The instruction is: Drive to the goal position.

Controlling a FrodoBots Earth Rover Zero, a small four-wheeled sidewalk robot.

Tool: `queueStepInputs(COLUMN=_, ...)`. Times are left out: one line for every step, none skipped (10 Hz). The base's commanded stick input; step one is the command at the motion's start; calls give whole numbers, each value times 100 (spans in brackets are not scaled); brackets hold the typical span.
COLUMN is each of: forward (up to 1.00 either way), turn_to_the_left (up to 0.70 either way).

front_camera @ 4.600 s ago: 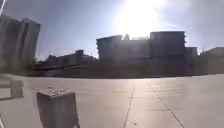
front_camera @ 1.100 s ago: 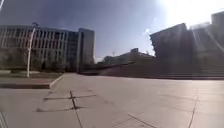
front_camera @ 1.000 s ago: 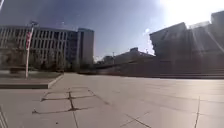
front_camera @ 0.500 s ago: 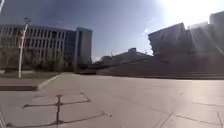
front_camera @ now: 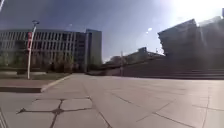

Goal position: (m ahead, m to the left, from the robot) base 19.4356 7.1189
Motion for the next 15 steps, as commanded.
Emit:
queueStepInputs(forward=100, turn_to_the_left=31)
queueStepInputs(forward=100, turn_to_the_left=31)
queueStepInputs(forward=100, turn_to_the_left=25)
queueStepInputs(forward=100, turn_to_the_left=0)
queueStepInputs(forward=100, turn_to_the_left=-9)
queueStepInputs(forward=100, turn_to_the_left=-9)
queueStepInputs(forward=100, turn_to_the_left=-9)
queueStepInputs(forward=100, turn_to_the_left=-9)
queueStepInputs(forward=100, turn_to_the_left=-9)
queueStepInputs(forward=100, turn_to_the_left=-9)
queueStepInputs(forward=100, turn_to_the_left=-9)
queueStepInputs(forward=100, turn_to_the_left=-9)
queueStepInputs(forward=100, turn_to_the_left=-9)
queueStepInputs(forward=100, turn_to_the_left=-9)
queueStepInputs(forward=100, turn_to_the_left=-9)
